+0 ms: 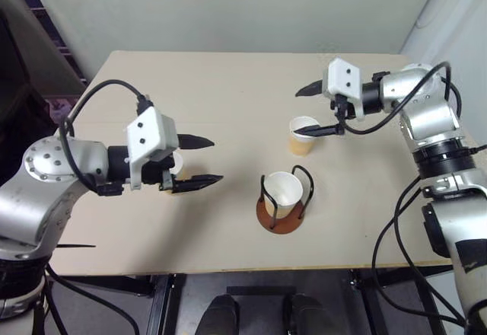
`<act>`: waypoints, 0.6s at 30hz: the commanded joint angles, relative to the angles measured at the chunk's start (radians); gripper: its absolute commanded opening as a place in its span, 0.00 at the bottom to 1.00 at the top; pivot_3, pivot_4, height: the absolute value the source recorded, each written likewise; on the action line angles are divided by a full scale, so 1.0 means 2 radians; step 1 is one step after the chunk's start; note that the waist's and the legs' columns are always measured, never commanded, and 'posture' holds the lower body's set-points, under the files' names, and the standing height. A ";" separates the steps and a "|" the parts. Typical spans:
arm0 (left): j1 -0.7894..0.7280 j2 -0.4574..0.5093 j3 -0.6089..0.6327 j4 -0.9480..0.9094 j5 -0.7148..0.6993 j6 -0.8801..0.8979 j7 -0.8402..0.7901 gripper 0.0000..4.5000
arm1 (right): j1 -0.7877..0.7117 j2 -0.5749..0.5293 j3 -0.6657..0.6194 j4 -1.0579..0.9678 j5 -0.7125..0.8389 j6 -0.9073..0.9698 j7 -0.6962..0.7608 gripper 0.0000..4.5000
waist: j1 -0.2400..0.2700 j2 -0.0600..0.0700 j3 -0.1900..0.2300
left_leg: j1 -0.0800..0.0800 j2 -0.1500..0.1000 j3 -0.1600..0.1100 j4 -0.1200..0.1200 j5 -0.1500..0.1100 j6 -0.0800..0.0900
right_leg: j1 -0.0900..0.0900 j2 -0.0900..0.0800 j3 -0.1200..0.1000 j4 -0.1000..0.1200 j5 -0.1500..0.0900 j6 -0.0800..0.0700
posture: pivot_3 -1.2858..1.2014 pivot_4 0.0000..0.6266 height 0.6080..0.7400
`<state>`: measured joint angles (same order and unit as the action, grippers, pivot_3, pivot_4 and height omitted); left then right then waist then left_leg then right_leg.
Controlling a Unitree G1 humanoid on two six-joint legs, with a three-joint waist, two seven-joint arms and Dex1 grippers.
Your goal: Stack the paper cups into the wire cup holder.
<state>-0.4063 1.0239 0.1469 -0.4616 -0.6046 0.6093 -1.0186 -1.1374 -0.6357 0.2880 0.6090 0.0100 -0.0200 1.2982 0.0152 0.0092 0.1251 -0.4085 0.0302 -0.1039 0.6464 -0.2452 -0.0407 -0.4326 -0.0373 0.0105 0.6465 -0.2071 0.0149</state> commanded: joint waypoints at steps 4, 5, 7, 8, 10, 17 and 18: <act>0.002 0.005 0.028 -0.031 -0.012 0.013 0.017 0.78 | -0.021 0.023 0.026 0.116 -0.057 -0.063 0.000 0.97 | 0.000 0.000 0.000 | 0.000 0.000 0.000 0.000 0.000 -0.001 | 0.000 0.000 0.000 0.000 0.000 0.000 | 0.52 0.24 1.00; 0.004 0.004 0.028 -0.035 -0.012 0.015 0.019 0.78 | -0.024 0.028 0.027 0.132 -0.064 -0.071 -0.002 0.97 | 0.000 0.000 0.000 | 0.000 0.000 0.000 0.000 0.000 -0.001 | -0.001 0.000 0.000 0.000 0.000 0.000 | 0.52 0.24 1.00; 0.006 0.002 0.028 -0.041 -0.013 0.018 0.024 0.78 | -0.032 0.039 0.034 0.168 -0.086 -0.088 -0.025 0.97 | 0.000 0.000 0.000 | 0.000 0.000 0.000 0.000 0.000 -0.001 | -0.001 0.000 0.000 0.000 0.000 0.000 | 0.52 0.24 1.00; 0.008 0.001 0.029 -0.044 -0.014 0.020 0.026 0.78 | -0.036 0.046 0.035 0.185 -0.094 -0.094 -0.040 0.97 | 0.000 0.000 0.000 | 0.000 0.000 0.000 0.000 0.000 -0.001 | -0.001 0.000 0.000 0.000 0.000 0.000 | 0.52 0.24 1.00; 0.010 0.002 0.030 -0.049 -0.016 0.023 0.031 0.78 | -0.044 0.058 0.033 0.210 -0.104 -0.103 -0.057 0.88 | -0.001 0.000 0.000 | 0.000 0.000 0.000 0.000 0.000 0.000 | -0.001 0.000 0.000 0.001 0.000 0.000 | 0.52 0.24 1.00; 0.026 0.014 0.046 -0.058 -0.021 0.031 0.033 0.78 | -0.057 0.075 0.012 0.228 -0.092 -0.137 -0.049 0.35 | -0.001 0.000 0.000 | 0.000 0.000 0.000 0.000 0.000 0.000 | -0.001 0.000 -0.001 0.001 0.000 0.000 | 0.52 0.24 1.00; 0.026 0.016 0.046 -0.056 -0.020 0.030 0.032 0.78 | -0.057 0.075 0.010 0.226 -0.088 -0.138 -0.042 0.27 | -0.001 0.000 0.000 | 0.000 0.000 0.000 0.000 -0.001 0.000 | -0.001 0.000 -0.001 0.001 0.000 0.000 | 0.52 0.24 1.00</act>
<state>-0.3508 1.0421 0.1985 -0.5514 -0.6382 0.6735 -0.9541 -1.2105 -0.4791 0.3398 1.0869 -0.1909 -0.2773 1.1948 0.0132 0.0098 0.1255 -0.4084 0.0311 -0.1039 0.6455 -0.2464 -0.0413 -0.4341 -0.0372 0.0089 0.6484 -0.2068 0.0149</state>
